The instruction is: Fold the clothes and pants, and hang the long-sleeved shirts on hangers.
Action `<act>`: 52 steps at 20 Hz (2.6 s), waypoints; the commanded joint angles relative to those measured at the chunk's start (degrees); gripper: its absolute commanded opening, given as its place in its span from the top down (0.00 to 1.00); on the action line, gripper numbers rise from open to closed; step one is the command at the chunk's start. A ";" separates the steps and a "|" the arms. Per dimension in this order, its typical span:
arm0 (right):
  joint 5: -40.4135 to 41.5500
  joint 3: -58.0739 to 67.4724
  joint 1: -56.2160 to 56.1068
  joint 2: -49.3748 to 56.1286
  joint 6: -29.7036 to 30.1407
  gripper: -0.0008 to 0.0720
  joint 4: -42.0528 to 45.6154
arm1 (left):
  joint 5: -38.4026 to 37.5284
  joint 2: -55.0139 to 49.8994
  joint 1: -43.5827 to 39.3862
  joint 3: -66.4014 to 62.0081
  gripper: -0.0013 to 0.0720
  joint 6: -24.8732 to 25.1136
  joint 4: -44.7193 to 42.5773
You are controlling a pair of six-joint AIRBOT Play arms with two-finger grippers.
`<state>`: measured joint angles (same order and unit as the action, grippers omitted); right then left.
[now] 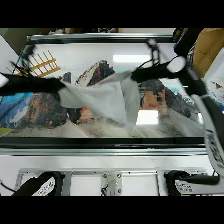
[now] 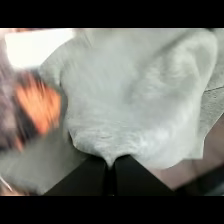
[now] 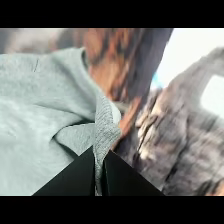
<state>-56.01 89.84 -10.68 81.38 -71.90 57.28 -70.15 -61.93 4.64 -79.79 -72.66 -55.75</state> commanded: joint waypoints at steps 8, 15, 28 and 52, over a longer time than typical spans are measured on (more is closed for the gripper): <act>-2.89 1.75 1.31 -42.03 -13.40 0.96 5.29 | 4.33 18.18 -2.64 -28.20 0.97 -1.95 -1.33; -28.02 -1.79 1.29 -40.68 -30.58 0.96 18.21 | 2.19 7.41 -2.64 -20.96 0.97 -1.95 -1.05; 8.35 -24.90 9.31 -8.39 -33.55 0.94 19.39 | 13.11 -46.71 -12.17 -42.56 0.01 -6.25 -1.77; -4.55 -26.34 23.30 -37.09 -19.37 0.27 10.32 | 29.35 -15.45 4.61 35.30 0.08 -24.83 1.75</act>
<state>-59.75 63.55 12.58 44.60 -91.42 67.68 -45.67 -77.62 11.16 -46.48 -96.23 -55.66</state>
